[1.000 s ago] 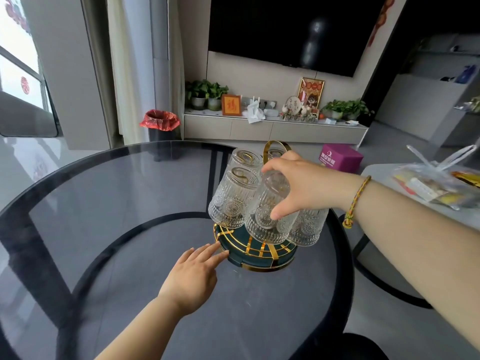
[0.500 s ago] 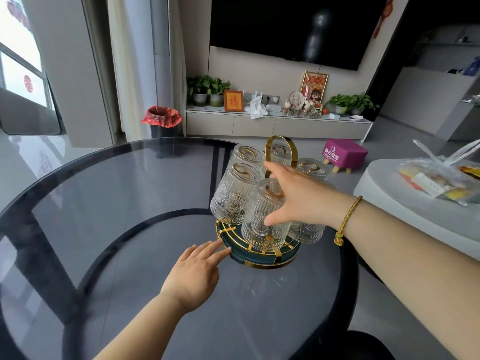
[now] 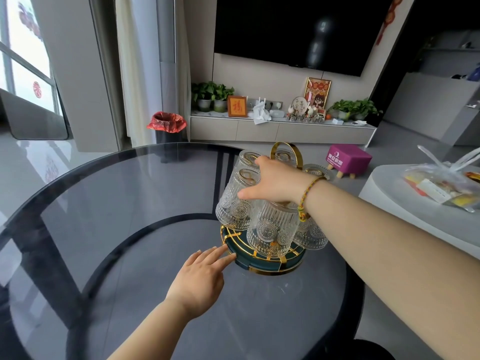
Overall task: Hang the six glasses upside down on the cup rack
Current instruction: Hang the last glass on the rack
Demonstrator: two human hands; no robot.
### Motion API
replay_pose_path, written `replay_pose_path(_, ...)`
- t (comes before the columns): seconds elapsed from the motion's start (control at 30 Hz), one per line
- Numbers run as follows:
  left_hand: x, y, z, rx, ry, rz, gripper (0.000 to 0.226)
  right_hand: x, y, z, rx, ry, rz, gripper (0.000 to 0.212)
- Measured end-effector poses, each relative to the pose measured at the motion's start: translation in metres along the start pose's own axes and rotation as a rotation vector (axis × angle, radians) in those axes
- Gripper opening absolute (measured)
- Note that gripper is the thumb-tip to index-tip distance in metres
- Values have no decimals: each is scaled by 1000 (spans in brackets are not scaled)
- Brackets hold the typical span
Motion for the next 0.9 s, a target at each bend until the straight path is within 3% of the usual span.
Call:
replay_pose_path(0.13, -1, -1, -2, -3, -3, 9, 47, -1, -8, -3, 4, -89, 59, 76)
replay_pose_path(0.33, -2, -2, -4, -1, 1, 12, 47, -7, -9, -2, 55, -240, 81, 81)
replay_pose_path(0.9, 1, 1, -1, 6, 41, 46, 46, -10, -9, 1, 63, -363, 107, 79)
Point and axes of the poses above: each hand's wrist, its own y-axis away from the middle knuckle, its own x-axis out of the back of the hand, z = x × y, the point moved 2 cm from there along -y, towards the middle knuckle, and after that the axes turned 5 degrees about -x, right-handed, at the moved point
